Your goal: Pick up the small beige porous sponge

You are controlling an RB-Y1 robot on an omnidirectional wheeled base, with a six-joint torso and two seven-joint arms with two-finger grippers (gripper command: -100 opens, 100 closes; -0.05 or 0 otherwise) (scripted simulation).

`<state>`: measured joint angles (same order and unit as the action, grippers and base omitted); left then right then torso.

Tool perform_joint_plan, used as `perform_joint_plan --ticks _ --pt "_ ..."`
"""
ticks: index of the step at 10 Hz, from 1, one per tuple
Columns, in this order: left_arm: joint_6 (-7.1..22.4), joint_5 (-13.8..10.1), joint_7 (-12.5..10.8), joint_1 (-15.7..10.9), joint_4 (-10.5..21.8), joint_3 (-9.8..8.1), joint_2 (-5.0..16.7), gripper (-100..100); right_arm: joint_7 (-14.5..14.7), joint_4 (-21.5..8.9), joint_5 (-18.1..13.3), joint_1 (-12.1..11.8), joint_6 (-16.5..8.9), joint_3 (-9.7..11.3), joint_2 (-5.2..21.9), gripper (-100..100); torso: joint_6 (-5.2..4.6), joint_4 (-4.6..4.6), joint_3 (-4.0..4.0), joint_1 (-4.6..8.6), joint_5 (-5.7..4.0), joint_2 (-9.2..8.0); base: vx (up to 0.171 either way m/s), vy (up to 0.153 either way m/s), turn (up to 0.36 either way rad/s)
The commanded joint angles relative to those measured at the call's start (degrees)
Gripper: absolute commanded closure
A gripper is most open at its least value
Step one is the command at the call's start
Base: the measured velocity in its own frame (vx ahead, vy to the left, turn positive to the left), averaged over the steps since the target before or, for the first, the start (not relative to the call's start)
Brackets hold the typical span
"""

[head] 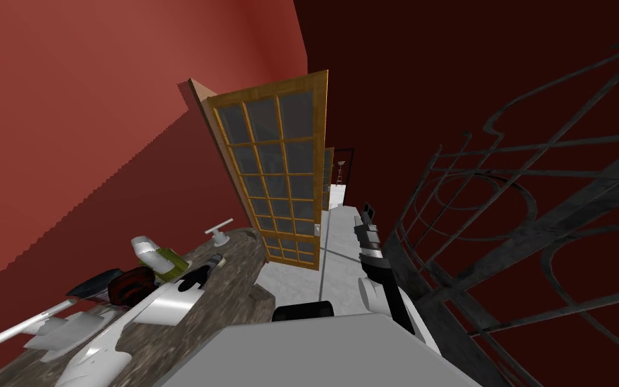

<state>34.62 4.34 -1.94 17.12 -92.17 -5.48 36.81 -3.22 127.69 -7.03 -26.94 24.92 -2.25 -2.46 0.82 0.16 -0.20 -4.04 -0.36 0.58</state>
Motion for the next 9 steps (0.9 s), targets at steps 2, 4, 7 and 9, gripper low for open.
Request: perform_joint_plan --ticks 2,4,7,9 --pt "-0.82 -2.91 -0.25 3.91 -4.07 1.12 2.88 100 0.00 0.00 0.00 0.00 0.00 0.00 0.00 0 0.02 0.04 0.10 -0.10 0.00 -0.16 0.071 -0.032 0.089" --pt "-0.82 -3.34 -0.25 7.15 -7.48 1.12 3.48 100 0.00 0.00 0.00 -0.01 0.00 0.00 -0.01 0 -0.03 -0.06 -0.20 0.28 -0.09 0.37 0.129 -0.072 0.047" --pt "-1.54 -6.11 -0.58 12.37 -12.46 2.13 6.23 100 0.00 0.00 0.00 0.01 0.00 0.00 0.00 0 0.04 0.01 0.09 -0.08 -0.02 -0.19 0.046 -0.023 0.037" --pt "-1.54 -6.46 -0.58 16.09 -16.03 2.13 6.72 100 0.00 0.00 0.00 -0.01 0.00 0.00 -0.01 0 -0.01 -0.08 -0.21 0.29 -0.10 0.37 0.133 -0.075 0.069"
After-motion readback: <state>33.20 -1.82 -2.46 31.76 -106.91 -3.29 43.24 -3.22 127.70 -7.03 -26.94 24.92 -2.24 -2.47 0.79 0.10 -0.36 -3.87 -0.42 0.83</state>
